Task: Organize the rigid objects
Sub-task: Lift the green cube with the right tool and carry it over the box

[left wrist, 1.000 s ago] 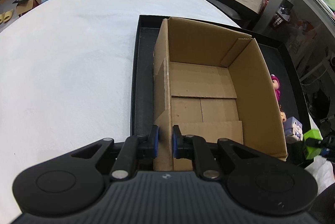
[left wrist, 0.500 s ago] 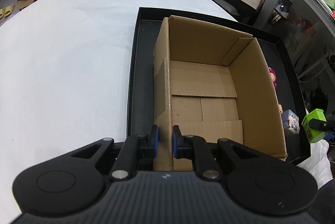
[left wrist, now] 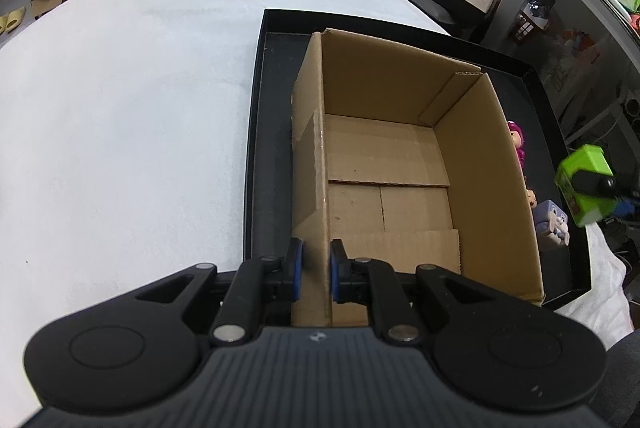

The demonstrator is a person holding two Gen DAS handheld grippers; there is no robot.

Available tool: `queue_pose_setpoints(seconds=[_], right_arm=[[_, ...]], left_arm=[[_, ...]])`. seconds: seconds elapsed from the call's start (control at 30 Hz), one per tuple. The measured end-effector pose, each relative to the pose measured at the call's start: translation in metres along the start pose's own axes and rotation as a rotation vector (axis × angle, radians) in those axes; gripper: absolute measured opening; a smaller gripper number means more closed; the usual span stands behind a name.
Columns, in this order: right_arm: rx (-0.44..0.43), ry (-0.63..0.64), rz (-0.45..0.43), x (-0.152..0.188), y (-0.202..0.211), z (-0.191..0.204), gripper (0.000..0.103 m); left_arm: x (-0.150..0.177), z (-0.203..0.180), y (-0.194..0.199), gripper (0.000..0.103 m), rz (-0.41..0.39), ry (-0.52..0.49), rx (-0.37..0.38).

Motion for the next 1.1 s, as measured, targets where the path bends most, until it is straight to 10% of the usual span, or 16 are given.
queue_pose_setpoints(seconds=[1.1], right_arm=[[0.001,0.181,-0.013,-0.011,-0.041,0.107,0.047]], left_arm=[[-0.001,0.009,-0.004,0.013,0.03,0.062,0.032]])
Point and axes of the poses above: each gripper's, at about its wrist camera, not at the fingertips, and y roughly against the way its jaws point, z to its left, x to its underside, the point moved 4 cm from there along -y, roughly the way its jaws point, and after that the axes turned 2 degrees about x, right-handed, at the moved point
